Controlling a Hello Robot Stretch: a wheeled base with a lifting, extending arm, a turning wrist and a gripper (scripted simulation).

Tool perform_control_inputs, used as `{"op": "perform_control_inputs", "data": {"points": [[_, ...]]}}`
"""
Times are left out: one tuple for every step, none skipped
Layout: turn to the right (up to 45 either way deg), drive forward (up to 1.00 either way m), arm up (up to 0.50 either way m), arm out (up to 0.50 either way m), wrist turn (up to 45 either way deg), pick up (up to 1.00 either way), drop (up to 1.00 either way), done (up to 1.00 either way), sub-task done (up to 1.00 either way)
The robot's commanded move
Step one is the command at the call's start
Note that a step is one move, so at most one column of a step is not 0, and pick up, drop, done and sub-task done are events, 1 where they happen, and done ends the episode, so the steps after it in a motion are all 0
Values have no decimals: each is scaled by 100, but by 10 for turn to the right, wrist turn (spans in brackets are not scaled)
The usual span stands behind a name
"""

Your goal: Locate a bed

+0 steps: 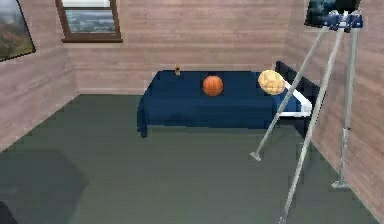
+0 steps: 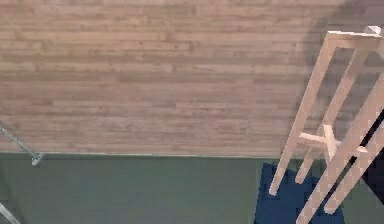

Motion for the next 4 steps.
{"op": "perform_control_inputs", "data": {"points": [[-30,0,0,0,0,0,0,0,0],[450,0,0,0,0,0,0,0,0],[390,0,0,0,0,0,0,0,0],[0,5,0,0,0,0,0,0,0]]}}
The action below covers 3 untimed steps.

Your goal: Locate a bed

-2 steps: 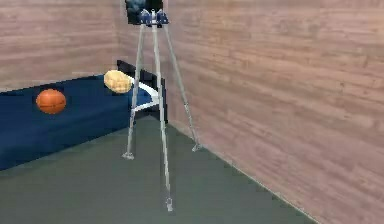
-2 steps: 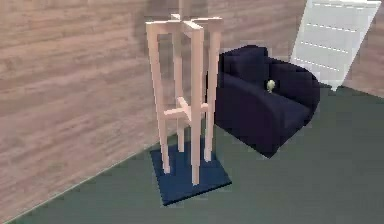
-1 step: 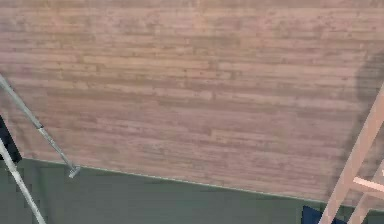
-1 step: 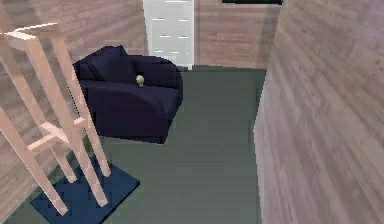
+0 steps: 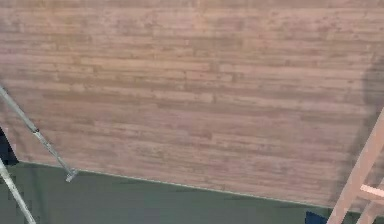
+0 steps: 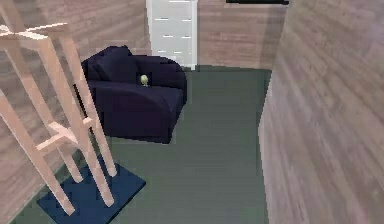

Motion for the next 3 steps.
{"op": "perform_control_inputs", "data": {"points": [[-450,0,0,0,0,0,0,0,0],[-420,0,0,0,0,0,0,0,0],[0,100,0,0,0,0,0,0,0]]}}
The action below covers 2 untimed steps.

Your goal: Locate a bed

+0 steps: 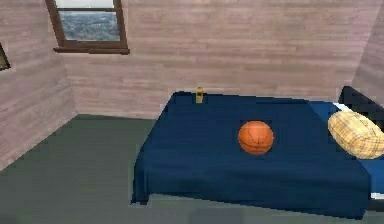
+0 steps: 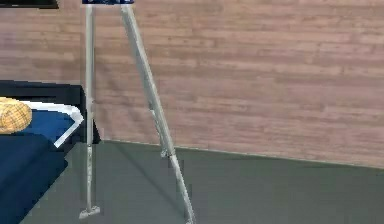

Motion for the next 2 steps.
{"op": "perform_control_inputs", "data": {"points": [[-390,0,0,0,0,0,0,0,0],[0,5,0,0,0,0,0,0,0]]}}
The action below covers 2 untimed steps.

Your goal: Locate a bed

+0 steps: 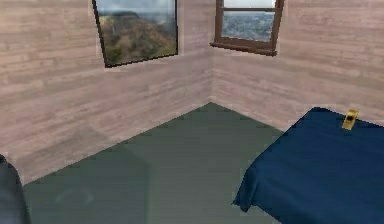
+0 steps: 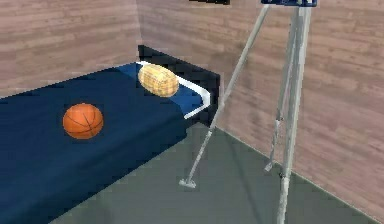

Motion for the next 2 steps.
{"op": "perform_control_inputs", "data": {"points": [[360,0,0,0,0,0,0,0,0],[0,40,0,0,0,0,0,0,0]]}}
